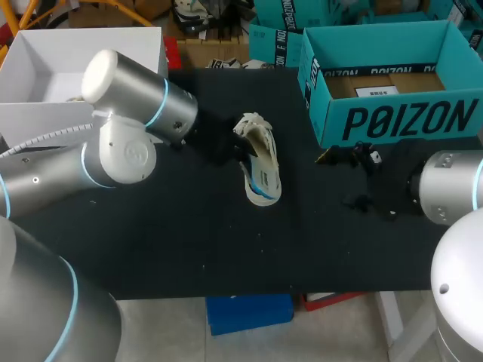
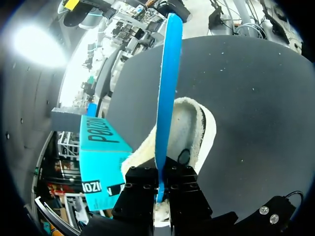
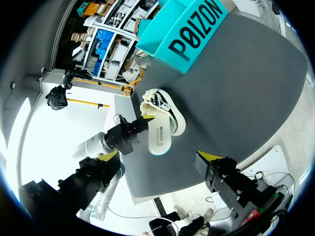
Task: Take the shoe out of the shoebox, open the shoe tongue, remove and reinsert the insole, then place the shoe into the shoebox
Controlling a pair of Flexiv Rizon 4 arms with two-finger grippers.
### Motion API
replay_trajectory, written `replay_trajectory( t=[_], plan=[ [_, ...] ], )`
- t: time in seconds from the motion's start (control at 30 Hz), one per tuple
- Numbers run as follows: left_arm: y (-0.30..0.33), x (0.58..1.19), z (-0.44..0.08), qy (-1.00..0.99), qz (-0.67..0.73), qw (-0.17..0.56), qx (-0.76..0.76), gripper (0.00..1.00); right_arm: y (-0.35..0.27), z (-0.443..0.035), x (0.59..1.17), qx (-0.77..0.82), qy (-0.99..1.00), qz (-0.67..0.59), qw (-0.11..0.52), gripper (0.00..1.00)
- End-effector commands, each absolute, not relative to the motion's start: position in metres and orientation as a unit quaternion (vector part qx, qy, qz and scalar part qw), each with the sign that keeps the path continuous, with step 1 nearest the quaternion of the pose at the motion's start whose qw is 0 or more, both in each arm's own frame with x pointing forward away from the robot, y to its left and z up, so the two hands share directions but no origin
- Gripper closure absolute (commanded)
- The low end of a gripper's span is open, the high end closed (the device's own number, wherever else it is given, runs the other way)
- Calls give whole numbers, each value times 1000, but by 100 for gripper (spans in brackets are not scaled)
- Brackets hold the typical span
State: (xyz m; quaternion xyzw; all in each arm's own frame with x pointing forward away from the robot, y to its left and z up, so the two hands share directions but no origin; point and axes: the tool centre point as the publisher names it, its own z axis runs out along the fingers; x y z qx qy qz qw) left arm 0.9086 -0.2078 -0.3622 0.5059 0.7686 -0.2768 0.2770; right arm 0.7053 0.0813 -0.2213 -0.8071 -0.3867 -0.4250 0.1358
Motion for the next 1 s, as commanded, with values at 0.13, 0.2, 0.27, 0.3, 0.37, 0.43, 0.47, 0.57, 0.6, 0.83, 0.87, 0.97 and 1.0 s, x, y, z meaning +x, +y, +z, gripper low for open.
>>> replay_trajectory(
  t=[0.13,0.2,0.27,0.3,0.37,0.43,0.47,0.57,0.6,0.83,0.87,0.97,1.0],
  plan=[
    [-219,925,-365,775,-255,262,515,100,84,-227,699,-815,-346,-458,78,0],
    [-220,927,-366,777,-249,260,516,100,84,-227,699,-815,-346,-458,78,0],
    [-219,929,-367,779,-244,259,516,100,84,-227,699,-815,-346,-458,78,0],
    [-218,930,-368,780,-241,259,516,100,84,-227,699,-815,-346,-458,78,0],
    [-217,930,-370,781,-238,258,517,100,84,-227,699,-815,-346,-458,78,0],
    [-216,930,-372,782,-233,258,518,100,84,-227,699,-815,-346,-458,78,0],
    [-216,930,-372,782,-229,259,519,100,84,-227,699,-815,-346,-458,78,0],
    [-213,930,-373,784,-224,260,517,100,84,-227,699,-815,-346,-458,78,0],
    [-212,931,-374,784,-223,260,517,100,84,-227,699,-815,-346,-458,78,0],
    [-205,941,-377,791,-209,263,512,100,84,-227,699,-815,-346,-458,78,0],
    [-204,943,-377,791,-211,265,510,100,84,-227,699,-815,-346,-458,78,0],
    [-205,943,-374,786,-248,262,502,100,84,-227,699,-815,-346,-458,78,0],
    [-207,942,-372,783,-262,261,499,100,84,-227,699,-815,-346,-458,78,0]
  ],
)
